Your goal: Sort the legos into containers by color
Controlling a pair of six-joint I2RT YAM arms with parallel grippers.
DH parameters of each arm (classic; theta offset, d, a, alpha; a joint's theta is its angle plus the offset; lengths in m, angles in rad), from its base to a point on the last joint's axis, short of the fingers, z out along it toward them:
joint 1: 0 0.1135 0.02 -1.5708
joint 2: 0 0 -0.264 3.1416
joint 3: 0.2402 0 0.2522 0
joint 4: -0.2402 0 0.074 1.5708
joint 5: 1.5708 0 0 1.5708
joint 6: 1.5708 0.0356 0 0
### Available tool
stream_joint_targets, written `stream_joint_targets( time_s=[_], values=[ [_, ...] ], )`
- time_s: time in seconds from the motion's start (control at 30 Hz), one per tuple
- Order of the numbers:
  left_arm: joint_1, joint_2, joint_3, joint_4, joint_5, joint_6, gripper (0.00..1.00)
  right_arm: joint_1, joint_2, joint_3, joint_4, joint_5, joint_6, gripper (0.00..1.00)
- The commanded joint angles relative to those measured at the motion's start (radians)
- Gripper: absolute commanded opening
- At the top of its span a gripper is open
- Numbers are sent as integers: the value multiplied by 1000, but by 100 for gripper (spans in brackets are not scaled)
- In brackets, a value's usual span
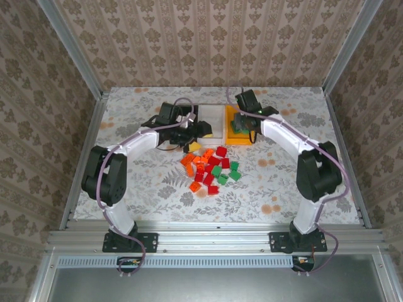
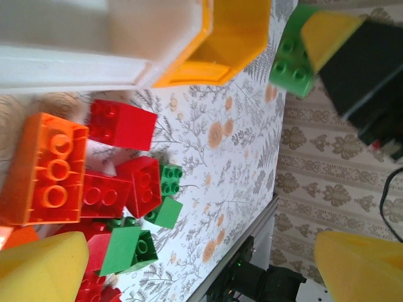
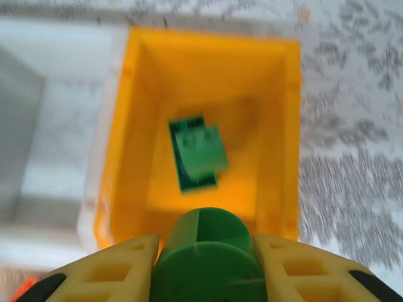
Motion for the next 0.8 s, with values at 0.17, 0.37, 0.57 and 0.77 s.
stream_joint_targets(
  time_s=[0.17,0.37,0.57,0.77],
  values=[
    [109,-26,30,-31,-25,35,100,-7,238,228,-86,-6,-33,26],
    [145,-29,24,-18,-20,22,100,-10,276,272,-110,-21,-34,36],
    [147,-29,22,-11,-15,20,100,-9,223,234,-104,-11,-37,54],
    [153,-32,22,-9,-14,18,100,4,128,188,-96,7,-43,56]
  ],
)
